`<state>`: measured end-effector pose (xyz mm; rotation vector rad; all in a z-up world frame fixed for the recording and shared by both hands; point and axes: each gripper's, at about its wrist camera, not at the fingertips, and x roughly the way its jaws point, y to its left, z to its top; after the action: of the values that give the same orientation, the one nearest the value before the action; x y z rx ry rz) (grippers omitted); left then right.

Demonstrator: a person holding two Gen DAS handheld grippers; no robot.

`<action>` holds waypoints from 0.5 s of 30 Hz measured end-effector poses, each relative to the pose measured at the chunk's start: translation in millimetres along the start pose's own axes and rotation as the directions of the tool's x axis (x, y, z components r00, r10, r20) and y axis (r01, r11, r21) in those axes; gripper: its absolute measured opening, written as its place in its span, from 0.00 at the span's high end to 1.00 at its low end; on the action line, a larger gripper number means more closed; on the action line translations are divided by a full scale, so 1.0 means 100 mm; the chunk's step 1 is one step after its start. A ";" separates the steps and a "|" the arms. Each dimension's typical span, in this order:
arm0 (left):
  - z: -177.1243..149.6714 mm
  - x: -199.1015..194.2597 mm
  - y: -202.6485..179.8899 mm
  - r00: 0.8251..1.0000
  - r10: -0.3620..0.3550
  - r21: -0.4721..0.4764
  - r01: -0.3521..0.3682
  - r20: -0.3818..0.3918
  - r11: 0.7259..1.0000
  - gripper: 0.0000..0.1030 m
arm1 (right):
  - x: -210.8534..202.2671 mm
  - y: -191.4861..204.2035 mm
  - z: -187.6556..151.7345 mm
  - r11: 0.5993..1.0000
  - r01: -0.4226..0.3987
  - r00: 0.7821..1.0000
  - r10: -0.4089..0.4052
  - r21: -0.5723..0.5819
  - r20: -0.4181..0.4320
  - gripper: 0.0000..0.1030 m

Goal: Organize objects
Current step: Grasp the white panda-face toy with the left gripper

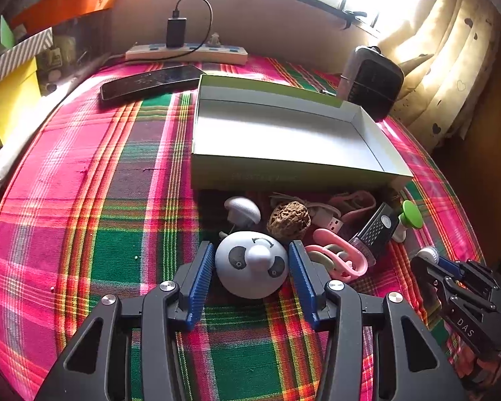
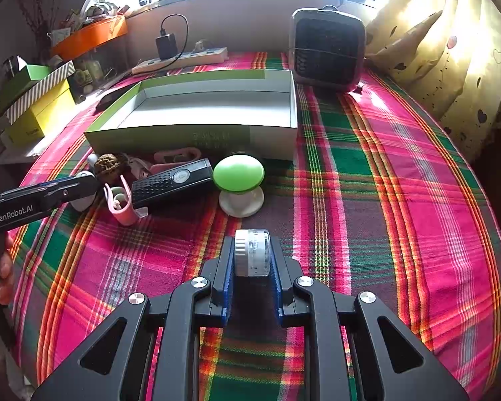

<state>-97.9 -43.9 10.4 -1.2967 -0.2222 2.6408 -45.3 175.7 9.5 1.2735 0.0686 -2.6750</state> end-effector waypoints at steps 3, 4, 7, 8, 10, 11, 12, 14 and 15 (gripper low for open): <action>0.00 -0.01 -0.01 1.000 0.010 0.002 -0.010 -0.001 1.000 0.57 | 0.00 0.00 0.00 1.000 0.001 1.000 -0.001 -0.002 0.000 0.81; 0.00 -0.02 -0.01 1.000 0.014 0.008 -0.014 0.003 1.000 0.58 | 0.00 0.00 0.00 1.000 0.002 1.000 -0.002 -0.004 0.002 0.81; 0.01 -0.05 -0.03 1.000 0.019 0.018 -0.019 0.008 1.000 0.68 | -0.02 0.01 0.02 1.000 0.002 1.000 -0.002 -0.006 0.010 0.81; 0.02 -0.06 -0.04 1.000 0.019 0.022 -0.019 0.006 1.000 0.68 | -0.03 0.01 0.02 1.000 0.001 1.000 -0.001 -0.006 0.014 0.81; 0.03 -0.06 -0.05 1.000 0.015 0.024 -0.015 0.002 1.000 0.69 | -0.05 0.02 0.04 1.000 0.000 1.000 0.000 -0.006 0.020 0.81; 0.03 -0.07 -0.05 1.000 0.014 0.025 -0.014 0.003 1.000 0.70 | -0.06 0.02 0.04 1.000 -0.001 1.000 0.001 -0.006 0.023 0.81; 0.03 -0.07 -0.05 1.000 0.016 0.023 -0.016 0.003 1.000 0.70 | -0.06 0.03 0.05 1.000 -0.001 1.000 0.001 -0.007 0.025 0.81; 0.03 -0.08 -0.05 1.000 0.012 0.020 -0.012 0.005 1.000 0.70 | -0.08 0.03 0.06 1.000 0.000 1.000 0.000 -0.009 0.029 0.81; 0.03 -0.08 -0.06 1.000 0.013 0.021 -0.013 0.005 1.000 0.70 | -0.09 0.03 0.06 1.000 0.001 1.000 0.000 -0.010 0.031 0.81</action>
<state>-94.9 -40.5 19.5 -1.2894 -0.1864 2.6500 -43.5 173.5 20.4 1.2290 0.0778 -2.6907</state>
